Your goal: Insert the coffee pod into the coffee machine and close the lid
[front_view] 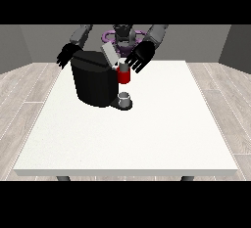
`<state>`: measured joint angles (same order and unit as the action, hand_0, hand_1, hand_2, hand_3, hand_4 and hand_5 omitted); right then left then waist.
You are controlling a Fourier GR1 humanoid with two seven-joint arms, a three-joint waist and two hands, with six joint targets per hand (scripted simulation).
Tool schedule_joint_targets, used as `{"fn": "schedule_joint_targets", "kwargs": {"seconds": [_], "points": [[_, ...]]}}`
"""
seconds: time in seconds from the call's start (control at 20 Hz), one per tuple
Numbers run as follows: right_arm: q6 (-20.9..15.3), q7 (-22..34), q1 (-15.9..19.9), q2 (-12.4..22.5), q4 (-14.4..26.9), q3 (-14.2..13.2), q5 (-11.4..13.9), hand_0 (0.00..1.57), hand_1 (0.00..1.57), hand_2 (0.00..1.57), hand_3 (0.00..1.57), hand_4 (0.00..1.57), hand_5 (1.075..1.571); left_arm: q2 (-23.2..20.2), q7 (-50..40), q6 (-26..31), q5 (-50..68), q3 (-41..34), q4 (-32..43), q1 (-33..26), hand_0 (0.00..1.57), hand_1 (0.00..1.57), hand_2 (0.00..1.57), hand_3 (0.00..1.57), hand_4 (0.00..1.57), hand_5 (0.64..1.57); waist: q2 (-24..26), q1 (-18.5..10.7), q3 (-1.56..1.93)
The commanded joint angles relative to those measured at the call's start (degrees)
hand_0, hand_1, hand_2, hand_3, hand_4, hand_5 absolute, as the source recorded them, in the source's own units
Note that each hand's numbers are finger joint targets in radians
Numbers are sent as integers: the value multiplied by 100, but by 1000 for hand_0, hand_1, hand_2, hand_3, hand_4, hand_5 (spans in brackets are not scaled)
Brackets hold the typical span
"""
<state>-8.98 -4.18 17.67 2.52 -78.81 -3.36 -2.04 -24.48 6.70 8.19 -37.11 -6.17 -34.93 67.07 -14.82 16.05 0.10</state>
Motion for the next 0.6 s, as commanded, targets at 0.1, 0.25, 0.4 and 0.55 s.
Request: {"fn": "schedule_joint_targets", "kwargs": {"seconds": [0.1, 0.25, 0.4, 0.55], "points": [[-26, 26, -15, -53, -81, 59, 12, 0, 0, 0, 0, 403, 1571, -235, 76, 172, -72, -31, 114, 105, 1134, 1134, 1170, 999, 457, 1571, -119, 99, -9], [-97, -9, 2, -102, -16, 106, 89, 0, 0, 0, 0, 366, 1571, -319, 132, 241, -112, -19, 97, 185, 1085, 1085, 1132, 956, 403, 1571, -164, 47, -9], [99, 175, -60, 29, -218, 90, -38, 0, 0, 0, 0, 335, 1571, -143, 59, -211, -231, -9, 119, -40, 1051, 1051, 1118, 953, 365, 1571, -53, 211, -10], [-144, 10, -4, -200, -239, 205, 96, 0, 0, 0, 0, 438, 1571, -282, 311, 5, -162, -64, 136, 29, 1073, 1073, 1125, 967, 364, 1571, -151, 84, -10]]}}
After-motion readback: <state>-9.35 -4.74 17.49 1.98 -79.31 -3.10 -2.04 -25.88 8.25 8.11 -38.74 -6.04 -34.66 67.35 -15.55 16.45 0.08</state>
